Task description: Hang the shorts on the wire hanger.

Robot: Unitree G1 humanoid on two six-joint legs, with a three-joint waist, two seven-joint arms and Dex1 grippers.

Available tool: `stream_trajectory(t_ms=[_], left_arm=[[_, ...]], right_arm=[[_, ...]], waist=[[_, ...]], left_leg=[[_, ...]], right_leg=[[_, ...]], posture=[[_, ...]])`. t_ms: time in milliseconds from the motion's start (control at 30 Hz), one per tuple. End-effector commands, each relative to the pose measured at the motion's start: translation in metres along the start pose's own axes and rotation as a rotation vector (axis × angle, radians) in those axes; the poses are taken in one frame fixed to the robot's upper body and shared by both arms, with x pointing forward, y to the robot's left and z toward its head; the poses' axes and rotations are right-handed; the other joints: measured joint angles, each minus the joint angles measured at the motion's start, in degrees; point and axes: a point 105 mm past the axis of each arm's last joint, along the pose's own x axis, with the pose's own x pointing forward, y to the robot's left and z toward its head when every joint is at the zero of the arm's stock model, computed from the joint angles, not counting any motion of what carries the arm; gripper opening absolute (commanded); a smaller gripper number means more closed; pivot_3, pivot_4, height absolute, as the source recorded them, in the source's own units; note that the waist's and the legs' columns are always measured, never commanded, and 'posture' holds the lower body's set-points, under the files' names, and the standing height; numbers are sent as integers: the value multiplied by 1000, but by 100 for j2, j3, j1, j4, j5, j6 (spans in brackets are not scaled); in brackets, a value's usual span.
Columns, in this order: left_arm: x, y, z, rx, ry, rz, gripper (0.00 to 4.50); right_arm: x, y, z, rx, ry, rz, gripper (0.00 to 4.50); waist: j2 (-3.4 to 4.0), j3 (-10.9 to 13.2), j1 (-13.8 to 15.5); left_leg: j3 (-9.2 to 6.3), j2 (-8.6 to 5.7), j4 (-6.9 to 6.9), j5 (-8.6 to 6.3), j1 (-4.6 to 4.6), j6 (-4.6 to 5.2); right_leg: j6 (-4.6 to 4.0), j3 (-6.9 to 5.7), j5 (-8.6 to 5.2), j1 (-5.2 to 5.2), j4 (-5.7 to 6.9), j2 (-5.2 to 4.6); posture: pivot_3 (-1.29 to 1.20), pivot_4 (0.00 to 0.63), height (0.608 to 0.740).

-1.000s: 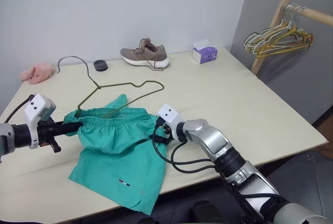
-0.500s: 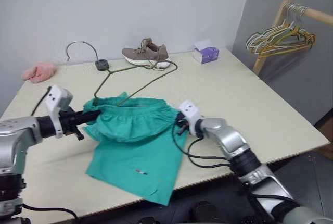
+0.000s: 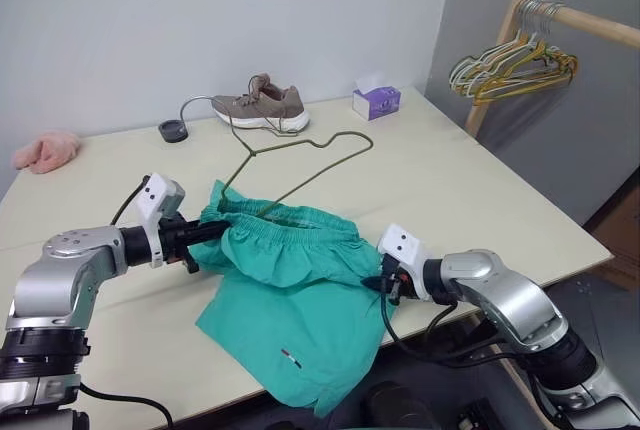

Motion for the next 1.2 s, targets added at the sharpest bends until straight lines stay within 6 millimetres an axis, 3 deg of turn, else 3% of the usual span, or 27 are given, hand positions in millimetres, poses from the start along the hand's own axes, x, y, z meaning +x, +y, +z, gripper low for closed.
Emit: stream_trajectory(t_ms=[33, 233, 367, 667, 800, 1000, 1200], left_arm=[[1, -5, 9, 65, -7, -32, 0], [1, -10, 5, 81, 7, -47, 0], [0, -11, 4, 85, 10, -50, 0], [0, -8, 8, 102, 8, -52, 0], [-4, -6, 9, 109, 6, -35, 0], [-6, -4, 7, 108, 0, -23, 0], [-2, -6, 7, 107, -5, -32, 0]], right_arm=[[-11, -10, 25, -53, -70, -54, 2290], [-34, -32, 46, -51, -131, -157, 4405], [-37, -49, 58, 1, -172, -232, 4460], [0, -63, 59, -37, -144, -226, 4460], [-16, -70, 61, -64, -134, -216, 4460], [-45, -50, 42, -59, -87, -115, 4460], [-66, -59, 52, 5, -142, -184, 4460]], waist=[[0, 0, 1], [1, 0, 34], [1, 1, 40], [4, 3, 45], [5, 4, 69], [6, 4, 184], [8, 5, 168]], left_leg=[[0, -1, 0, 0, -1, 0], [-2, -2, 1, 0, -1, 0], [0, -2, 0, 0, -1, 0], [1, -3, 0, 0, -1, 1], [0, -3, 0, 0, -1, 0], [-3, -2, -2, 0, -3, 1], [2, -2, 2, 0, 0, 1]], right_leg=[[0, 1, 0, 0, -2, 0], [0, -1, 0, 0, -1, -3], [0, 0, 0, -1, 0, -2], [-19, 1, 11, -2, 1, -2], [-22, 1, 13, -3, 2, -2], [-4, -2, 2, -1, -1, -3], [0, 1, -1, 2, -1, -2]], posture=[[-307, 0, 740], [-289, 0, 740], [-284, 0, 740], [-267, 0, 740], [-259, 0, 740], [-260, 0, 740], [-264, 0, 740]])
